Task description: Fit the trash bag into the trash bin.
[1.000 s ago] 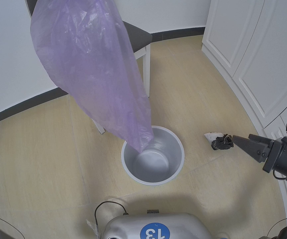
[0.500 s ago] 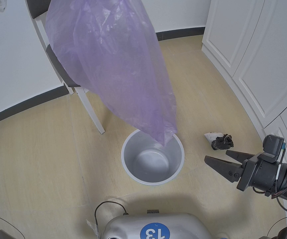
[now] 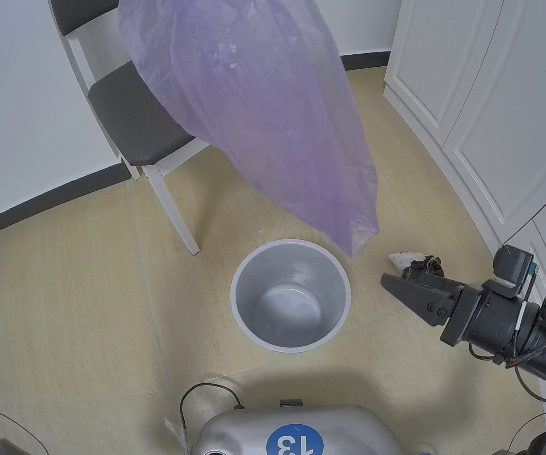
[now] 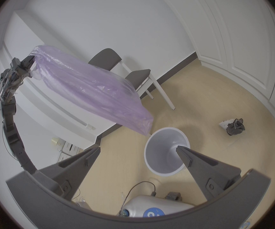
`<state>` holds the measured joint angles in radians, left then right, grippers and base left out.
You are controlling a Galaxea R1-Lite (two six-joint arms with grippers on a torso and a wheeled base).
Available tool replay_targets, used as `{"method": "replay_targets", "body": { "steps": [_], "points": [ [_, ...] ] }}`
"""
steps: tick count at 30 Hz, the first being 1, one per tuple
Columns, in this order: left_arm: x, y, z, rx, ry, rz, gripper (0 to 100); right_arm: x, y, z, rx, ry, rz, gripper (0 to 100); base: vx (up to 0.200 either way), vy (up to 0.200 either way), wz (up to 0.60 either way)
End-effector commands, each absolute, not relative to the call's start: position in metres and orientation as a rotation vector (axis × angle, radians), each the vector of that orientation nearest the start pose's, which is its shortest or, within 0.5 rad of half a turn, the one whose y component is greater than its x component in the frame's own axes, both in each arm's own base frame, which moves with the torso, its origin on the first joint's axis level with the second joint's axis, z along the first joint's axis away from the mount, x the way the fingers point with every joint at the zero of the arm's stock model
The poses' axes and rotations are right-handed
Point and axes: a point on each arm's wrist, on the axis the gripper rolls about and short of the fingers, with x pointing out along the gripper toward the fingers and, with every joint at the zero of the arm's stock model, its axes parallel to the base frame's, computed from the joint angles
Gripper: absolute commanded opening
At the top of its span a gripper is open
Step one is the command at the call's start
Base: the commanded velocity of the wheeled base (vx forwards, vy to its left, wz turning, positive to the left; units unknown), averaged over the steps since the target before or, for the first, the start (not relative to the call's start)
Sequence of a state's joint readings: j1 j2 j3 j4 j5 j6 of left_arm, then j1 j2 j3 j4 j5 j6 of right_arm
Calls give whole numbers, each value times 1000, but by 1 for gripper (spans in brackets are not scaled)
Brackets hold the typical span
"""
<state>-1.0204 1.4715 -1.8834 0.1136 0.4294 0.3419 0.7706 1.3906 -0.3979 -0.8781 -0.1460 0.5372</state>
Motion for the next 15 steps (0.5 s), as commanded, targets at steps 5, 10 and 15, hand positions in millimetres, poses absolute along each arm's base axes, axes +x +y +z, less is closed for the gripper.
{"method": "replay_targets", "body": {
  "steps": [5,10,15],
  "points": [
    [109,-165,465,132,-317,-555,0,161,138,176,479,258,534,100,0,0,0],
    [109,-166,465,136,-317,-563,0,166,136,178,487,249,516,100,0,0,0],
    [106,-168,465,131,-319,-580,0,171,140,174,514,251,511,100,0,0,0]
  ]
}}
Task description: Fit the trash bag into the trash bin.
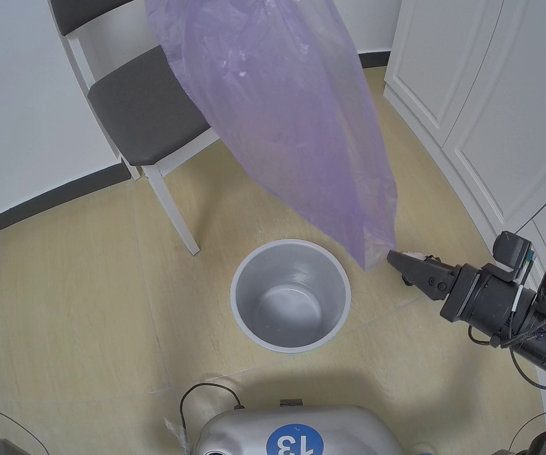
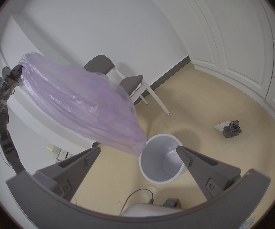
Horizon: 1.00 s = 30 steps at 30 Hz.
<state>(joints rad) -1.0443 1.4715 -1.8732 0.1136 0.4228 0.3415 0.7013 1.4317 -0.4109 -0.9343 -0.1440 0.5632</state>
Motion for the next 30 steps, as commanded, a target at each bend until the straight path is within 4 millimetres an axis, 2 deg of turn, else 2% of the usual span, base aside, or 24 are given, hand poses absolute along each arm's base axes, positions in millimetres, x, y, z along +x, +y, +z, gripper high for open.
{"method": "replay_targets", "body": {
  "steps": [1,16,30],
  "points": [
    [106,-168,465,130,-319,-580,0,172,141,173,517,253,510,100,0,0,0],
    [106,-174,466,124,-323,-588,0,180,158,151,568,332,528,100,0,0,0],
    [89,-182,466,107,-321,-651,0,185,168,152,657,259,562,100,0,0,0]
  ]
}}
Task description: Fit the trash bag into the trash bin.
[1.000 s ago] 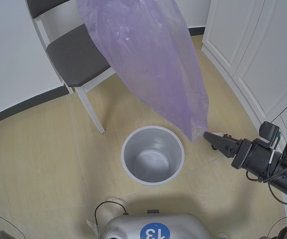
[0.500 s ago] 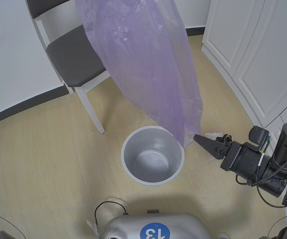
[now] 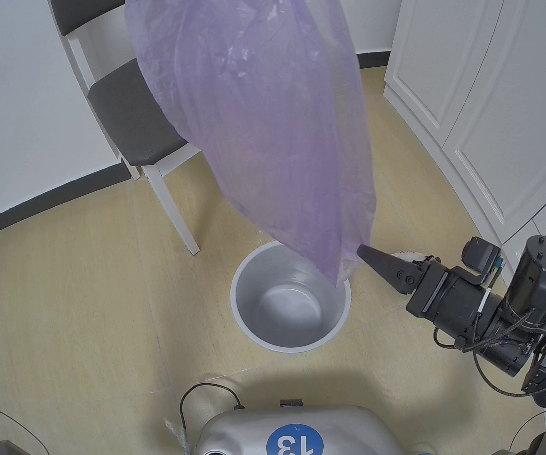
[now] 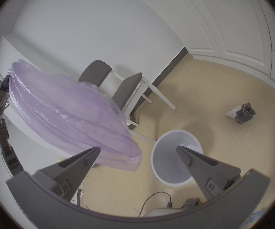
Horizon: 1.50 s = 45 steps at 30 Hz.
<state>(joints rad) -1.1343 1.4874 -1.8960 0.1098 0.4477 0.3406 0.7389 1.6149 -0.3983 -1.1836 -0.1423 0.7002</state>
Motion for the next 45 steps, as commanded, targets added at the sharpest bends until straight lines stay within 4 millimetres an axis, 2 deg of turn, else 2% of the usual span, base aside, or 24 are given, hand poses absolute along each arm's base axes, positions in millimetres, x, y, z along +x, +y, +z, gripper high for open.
{"method": "replay_targets", "body": {
  "steps": [1,5,9,14,20,27,28,35,40,45],
  "points": [
    [89,-182,466,108,-321,-648,0,184,169,150,655,264,566,100,0,0,0],
    [90,-184,467,106,-322,-646,0,178,172,143,635,300,581,100,0,0,0],
    [92,-189,469,101,-327,-647,0,185,178,143,637,288,581,100,0,0,0],
    [92,-190,471,107,-335,-645,0,198,186,157,673,204,600,100,0,0,0],
    [93,-194,472,114,-343,-650,0,210,194,152,676,206,589,100,0,0,0],
    [99,-200,471,139,-342,-638,0,213,188,150,661,201,566,100,0,0,0],
    [101,-202,470,147,-341,-637,0,213,187,150,653,199,561,0,0,0,0],
    [104,-203,469,162,-340,-630,0,220,191,142,639,213,553,0,0,0,0],
    [108,-198,468,179,-321,-595,0,220,190,146,632,194,555,0,0,0,0],
    [124,-185,456,308,-199,-470,0,223,174,152,541,150,515,0,0,0,0]
  ]
}}
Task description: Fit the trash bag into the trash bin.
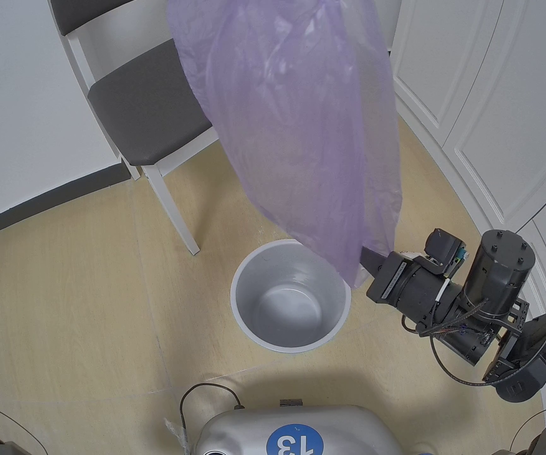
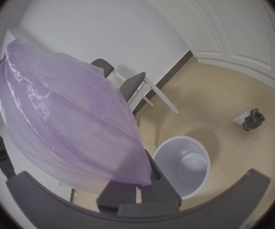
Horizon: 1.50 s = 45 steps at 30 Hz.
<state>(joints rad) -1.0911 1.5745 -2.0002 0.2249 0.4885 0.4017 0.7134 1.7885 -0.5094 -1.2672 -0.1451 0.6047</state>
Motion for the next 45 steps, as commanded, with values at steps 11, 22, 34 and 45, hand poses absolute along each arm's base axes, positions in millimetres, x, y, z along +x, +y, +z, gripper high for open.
{"method": "replay_targets", "body": {
  "steps": [11,22,34,45],
  "points": [
    [131,-125,396,472,193,-355,0,191,132,167,397,264,426,0,0,0,0],
    [138,-82,323,278,391,-491,0,165,117,171,217,382,423,0,0,0,0],
    [145,-116,278,263,327,-635,0,163,121,188,3,336,480,0,0,0,0],
    [167,-190,262,154,281,-768,0,215,174,222,-150,271,558,0,0,0,0]
  ]
}}
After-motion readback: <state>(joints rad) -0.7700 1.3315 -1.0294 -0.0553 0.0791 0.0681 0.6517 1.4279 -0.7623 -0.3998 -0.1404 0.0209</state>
